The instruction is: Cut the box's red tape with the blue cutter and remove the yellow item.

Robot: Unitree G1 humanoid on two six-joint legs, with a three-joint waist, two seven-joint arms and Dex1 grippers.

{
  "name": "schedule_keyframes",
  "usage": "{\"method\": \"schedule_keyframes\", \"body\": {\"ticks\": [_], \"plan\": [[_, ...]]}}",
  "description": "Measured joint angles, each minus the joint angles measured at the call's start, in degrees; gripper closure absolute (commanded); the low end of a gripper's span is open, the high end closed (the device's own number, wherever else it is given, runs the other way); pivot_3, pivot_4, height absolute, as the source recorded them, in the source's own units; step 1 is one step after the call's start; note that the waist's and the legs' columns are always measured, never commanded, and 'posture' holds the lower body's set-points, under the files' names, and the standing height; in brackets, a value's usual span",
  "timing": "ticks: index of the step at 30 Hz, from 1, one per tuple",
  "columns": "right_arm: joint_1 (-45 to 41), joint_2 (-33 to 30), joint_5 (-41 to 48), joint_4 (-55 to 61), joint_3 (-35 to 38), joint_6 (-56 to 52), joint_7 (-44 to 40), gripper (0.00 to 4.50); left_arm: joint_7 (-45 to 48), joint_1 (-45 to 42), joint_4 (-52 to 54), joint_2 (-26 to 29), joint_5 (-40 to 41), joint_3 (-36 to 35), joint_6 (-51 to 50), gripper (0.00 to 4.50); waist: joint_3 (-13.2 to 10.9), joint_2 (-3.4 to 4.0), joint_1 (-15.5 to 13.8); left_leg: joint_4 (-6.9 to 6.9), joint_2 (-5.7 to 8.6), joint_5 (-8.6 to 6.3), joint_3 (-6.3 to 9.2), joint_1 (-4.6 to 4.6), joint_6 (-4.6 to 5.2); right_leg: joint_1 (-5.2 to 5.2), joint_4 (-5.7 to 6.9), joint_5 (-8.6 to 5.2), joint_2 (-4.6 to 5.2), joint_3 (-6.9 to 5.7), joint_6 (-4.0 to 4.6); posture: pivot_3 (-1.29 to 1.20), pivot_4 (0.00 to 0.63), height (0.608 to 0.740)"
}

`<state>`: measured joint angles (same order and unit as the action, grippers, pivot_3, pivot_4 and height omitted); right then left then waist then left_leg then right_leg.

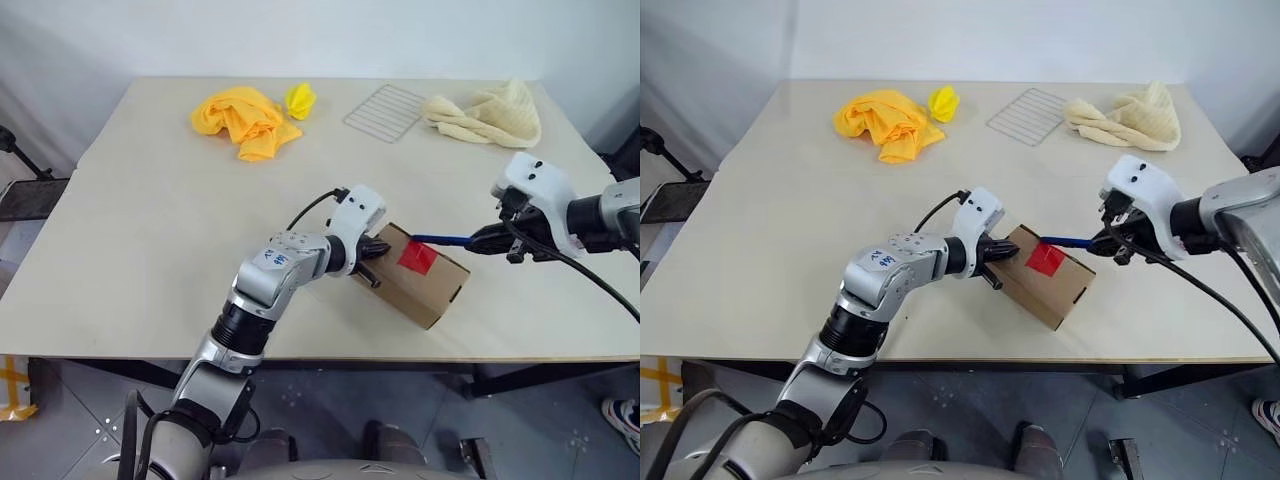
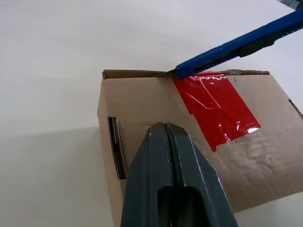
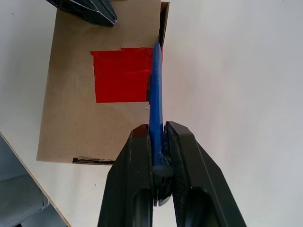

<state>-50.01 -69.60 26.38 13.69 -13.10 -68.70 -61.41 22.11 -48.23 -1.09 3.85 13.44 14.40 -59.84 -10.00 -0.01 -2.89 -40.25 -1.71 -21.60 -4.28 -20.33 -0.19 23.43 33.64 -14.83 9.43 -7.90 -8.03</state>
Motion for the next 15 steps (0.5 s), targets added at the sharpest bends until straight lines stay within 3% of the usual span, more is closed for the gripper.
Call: {"method": "schedule_keyframes", "body": {"ticks": [15], "plan": [[-5.9,-2.6,-5.9,-3.1,-7.9,0.3,-9.5,4.36,-0.4,0.1,-0.7,-0.8,-0.1,0.0,0.6,4.48,0.0,-0.03,-0.4,-0.03,0.01,-0.01,0.01,-0.01,0.01,-0.02,-0.02,0.0,0.0,0.0,0.0,0.0,0.15,0.74]]}}
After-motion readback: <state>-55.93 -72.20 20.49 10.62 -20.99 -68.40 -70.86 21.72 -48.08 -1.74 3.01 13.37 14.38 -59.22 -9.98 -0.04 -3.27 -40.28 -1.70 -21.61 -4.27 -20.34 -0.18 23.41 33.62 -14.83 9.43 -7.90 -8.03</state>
